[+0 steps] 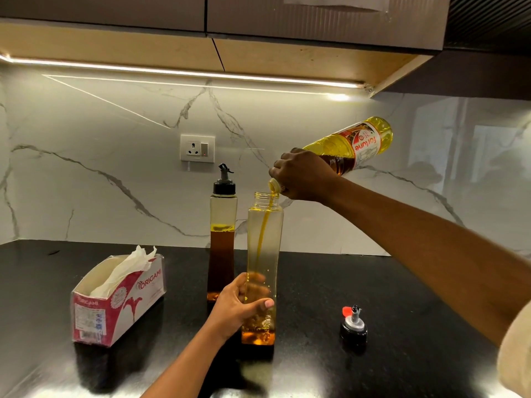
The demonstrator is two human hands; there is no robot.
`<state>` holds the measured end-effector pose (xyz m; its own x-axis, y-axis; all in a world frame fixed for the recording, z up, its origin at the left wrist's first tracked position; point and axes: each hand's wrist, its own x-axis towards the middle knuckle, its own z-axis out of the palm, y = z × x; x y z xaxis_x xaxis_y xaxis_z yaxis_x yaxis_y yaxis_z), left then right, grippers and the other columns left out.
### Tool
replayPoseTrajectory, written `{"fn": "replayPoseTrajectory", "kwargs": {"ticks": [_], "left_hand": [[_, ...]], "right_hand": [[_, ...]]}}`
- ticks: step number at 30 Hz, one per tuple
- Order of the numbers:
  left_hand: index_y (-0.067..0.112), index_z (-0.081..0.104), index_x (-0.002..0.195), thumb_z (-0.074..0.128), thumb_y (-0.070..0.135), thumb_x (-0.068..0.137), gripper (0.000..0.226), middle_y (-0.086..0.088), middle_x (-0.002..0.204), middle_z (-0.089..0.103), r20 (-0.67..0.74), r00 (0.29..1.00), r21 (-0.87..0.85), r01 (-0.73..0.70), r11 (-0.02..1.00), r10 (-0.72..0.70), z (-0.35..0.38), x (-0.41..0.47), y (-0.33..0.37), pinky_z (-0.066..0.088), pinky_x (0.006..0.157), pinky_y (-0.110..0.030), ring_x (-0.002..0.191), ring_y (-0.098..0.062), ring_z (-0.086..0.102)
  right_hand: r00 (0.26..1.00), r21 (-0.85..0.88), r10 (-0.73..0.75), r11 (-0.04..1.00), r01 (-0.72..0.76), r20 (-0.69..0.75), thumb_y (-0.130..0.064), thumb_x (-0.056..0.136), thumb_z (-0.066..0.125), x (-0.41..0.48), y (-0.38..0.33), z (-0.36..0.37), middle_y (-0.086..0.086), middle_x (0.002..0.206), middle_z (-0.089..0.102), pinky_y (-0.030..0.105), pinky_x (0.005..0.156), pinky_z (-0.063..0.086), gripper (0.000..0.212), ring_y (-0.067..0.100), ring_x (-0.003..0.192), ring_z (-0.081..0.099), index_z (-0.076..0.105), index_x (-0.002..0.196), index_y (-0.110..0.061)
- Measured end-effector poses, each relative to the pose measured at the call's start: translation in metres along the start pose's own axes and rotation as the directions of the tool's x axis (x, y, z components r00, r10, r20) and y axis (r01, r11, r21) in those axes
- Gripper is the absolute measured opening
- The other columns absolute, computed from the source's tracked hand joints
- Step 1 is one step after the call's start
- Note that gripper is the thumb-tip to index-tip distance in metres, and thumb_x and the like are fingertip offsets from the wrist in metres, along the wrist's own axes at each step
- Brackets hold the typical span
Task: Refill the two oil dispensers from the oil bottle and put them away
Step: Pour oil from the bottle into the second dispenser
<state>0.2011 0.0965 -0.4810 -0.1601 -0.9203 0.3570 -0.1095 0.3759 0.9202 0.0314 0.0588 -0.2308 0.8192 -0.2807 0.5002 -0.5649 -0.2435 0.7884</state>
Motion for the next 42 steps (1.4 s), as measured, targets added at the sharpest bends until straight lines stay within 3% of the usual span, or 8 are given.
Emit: {"fn": "replayPoseTrajectory", "kwargs": {"ticks": [11, 15, 24, 29, 33, 42], "left_hand": [[0.026, 0.058, 0.113, 0.082, 0.072, 0.038, 0.091, 0.001, 0.101, 0.072, 0.001, 1.0, 0.026, 0.004, 1.0, -0.004, -0.0004, 0.0006, -0.0004, 0.056, 0.081, -0.025, 0.098, -0.011, 0.069], [0.027, 0.058, 0.112, 0.082, 0.071, 0.039, 0.088, 0.0, 0.102, 0.072, 0.009, 1.0, 0.027, 0.0, 1.0, 0.0, -0.0001, -0.0003, 0.0012, 0.055, 0.076, -0.02, 0.097, -0.009, 0.069], [0.025, 0.057, 0.113, 0.083, 0.071, 0.036, 0.093, 0.001, 0.102, 0.072, 0.015, 1.0, 0.001, 0.008, 1.0, -0.008, 0.0002, -0.0024, 0.0045, 0.054, 0.076, -0.021, 0.098, -0.01, 0.069], [0.025, 0.057, 0.113, 0.082, 0.072, 0.036, 0.094, 0.001, 0.102, 0.072, 0.016, 1.0, 0.009, 0.007, 1.0, -0.007, -0.0001, -0.0029, 0.0056, 0.054, 0.076, -0.019, 0.098, -0.008, 0.069], [0.025, 0.057, 0.114, 0.082, 0.071, 0.038, 0.092, 0.0, 0.102, 0.071, 0.022, 1.0, 0.014, 0.006, 1.0, -0.007, -0.0001, -0.0036, 0.0061, 0.054, 0.074, -0.019, 0.097, -0.008, 0.068], [0.025, 0.058, 0.113, 0.082, 0.071, 0.038, 0.092, 0.0, 0.101, 0.072, 0.01, 1.0, 0.01, 0.0, 1.0, 0.0, 0.0004, -0.0039, 0.0061, 0.054, 0.073, -0.017, 0.096, -0.007, 0.068]], "right_hand": [[0.999, -0.04, -0.031, 0.999, 0.032, 0.014, -0.029, 0.088, 0.057, 0.0, -0.0008, -0.0056, 0.006, 0.088, 0.07, 0.032, 0.074, 0.049, 0.023, 0.023, 0.082, 0.065, 0.068, 0.096, -0.011], [0.999, -0.044, -0.041, 0.998, 0.042, 0.026, -0.03, 0.09, 0.054, 0.0005, -0.0009, -0.0065, 0.006, 0.093, 0.069, 0.033, 0.077, 0.048, 0.025, 0.023, 0.086, 0.064, 0.066, 0.1, -0.011], [0.998, -0.08, -0.052, 0.995, 0.055, 0.039, -0.028, 0.085, 0.06, 0.0009, -0.0004, -0.0095, 0.005, 0.084, 0.07, 0.032, 0.072, 0.049, 0.019, 0.023, 0.078, 0.065, 0.067, 0.091, -0.013], [0.996, -0.067, -0.075, 0.995, 0.079, 0.051, -0.029, 0.09, 0.053, 0.0014, 0.0, -0.0102, 0.006, 0.094, 0.069, 0.035, 0.079, 0.047, 0.024, 0.024, 0.088, 0.063, 0.065, 0.101, -0.011], [0.995, -0.104, -0.079, 0.991, 0.085, 0.055, -0.03, 0.083, 0.063, 0.0033, 0.0013, -0.0088, 0.004, 0.083, 0.07, 0.032, 0.072, 0.048, 0.02, 0.022, 0.078, 0.065, 0.067, 0.09, -0.012], [0.992, -0.147, -0.123, 0.981, 0.128, 0.038, -0.03, 0.078, 0.066, 0.0036, 0.0031, -0.0087, 0.002, 0.077, 0.068, 0.03, 0.067, 0.048, 0.018, 0.021, 0.071, 0.065, 0.068, 0.084, -0.013]]}}
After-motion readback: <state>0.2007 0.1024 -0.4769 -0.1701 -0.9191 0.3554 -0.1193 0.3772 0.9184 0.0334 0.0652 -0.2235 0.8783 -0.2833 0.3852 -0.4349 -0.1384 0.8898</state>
